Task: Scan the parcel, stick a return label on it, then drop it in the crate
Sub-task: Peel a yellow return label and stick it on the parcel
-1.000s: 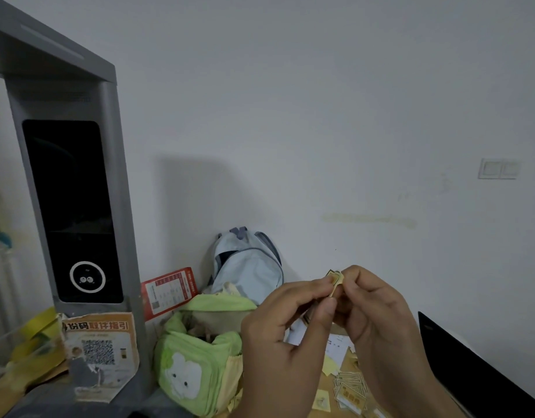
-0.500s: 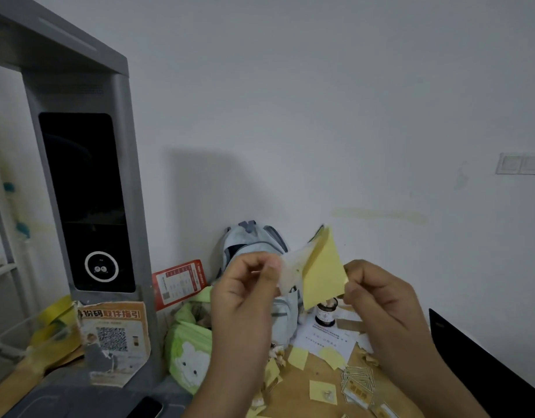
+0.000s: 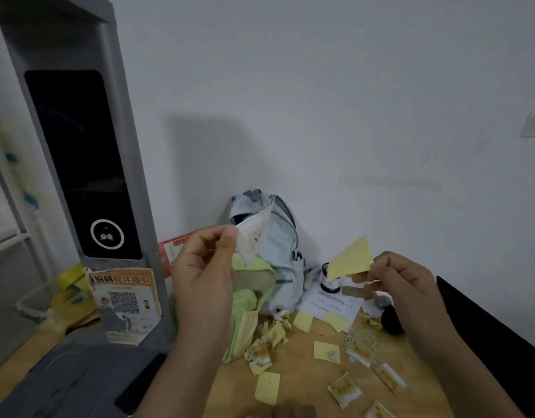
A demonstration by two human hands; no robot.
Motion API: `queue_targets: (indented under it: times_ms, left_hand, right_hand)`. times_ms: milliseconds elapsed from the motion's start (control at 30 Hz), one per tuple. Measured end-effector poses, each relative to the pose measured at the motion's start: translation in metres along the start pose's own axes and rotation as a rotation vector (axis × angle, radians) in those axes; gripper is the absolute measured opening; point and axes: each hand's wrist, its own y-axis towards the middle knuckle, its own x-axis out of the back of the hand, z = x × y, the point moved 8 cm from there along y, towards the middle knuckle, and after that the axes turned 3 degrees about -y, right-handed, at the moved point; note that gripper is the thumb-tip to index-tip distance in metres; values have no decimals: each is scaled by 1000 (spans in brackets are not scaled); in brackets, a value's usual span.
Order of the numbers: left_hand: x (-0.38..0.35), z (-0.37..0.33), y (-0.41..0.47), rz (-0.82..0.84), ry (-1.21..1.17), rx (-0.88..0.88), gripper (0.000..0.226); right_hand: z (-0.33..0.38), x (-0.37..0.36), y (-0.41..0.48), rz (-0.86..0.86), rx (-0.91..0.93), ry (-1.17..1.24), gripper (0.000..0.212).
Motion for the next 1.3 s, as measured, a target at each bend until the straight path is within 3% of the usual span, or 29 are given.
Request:
queue_targets:
  times_ms: [200,400,633,800,967,1100,1200,1300]
  left_hand:
    - [-15,54,-10,137,124,121,20]
    - [-9,99,-28,211,266,185,26]
    - [3,128,-33,154,279,338,20]
    - [10,140,-33,93,260,399,18]
    - [-4,147,-41,99,234,418,16]
    - [-23,147,-51,148,236,382,19]
    - [-36,147,-61,244,276,338,24]
    - [-48,146,-73,336,280,316,28]
  right_hand:
    - [-148,-41,-21,313,-512,-274,28]
    - [-272,-31,-73,322,-909,-354,21]
    - [-362,-23,-120,416,-1147,-546,15]
    - [-360,-26,-100,182,-1072,-384,18]
    - [-250,-62,-35,9,-587,-118,22]
    - [-141,-75,-15,-1,-262,139,34]
    - [-104,-71,-15,9,-220,222,43]
    - [-97,-63,-14,-44,-244,139,18]
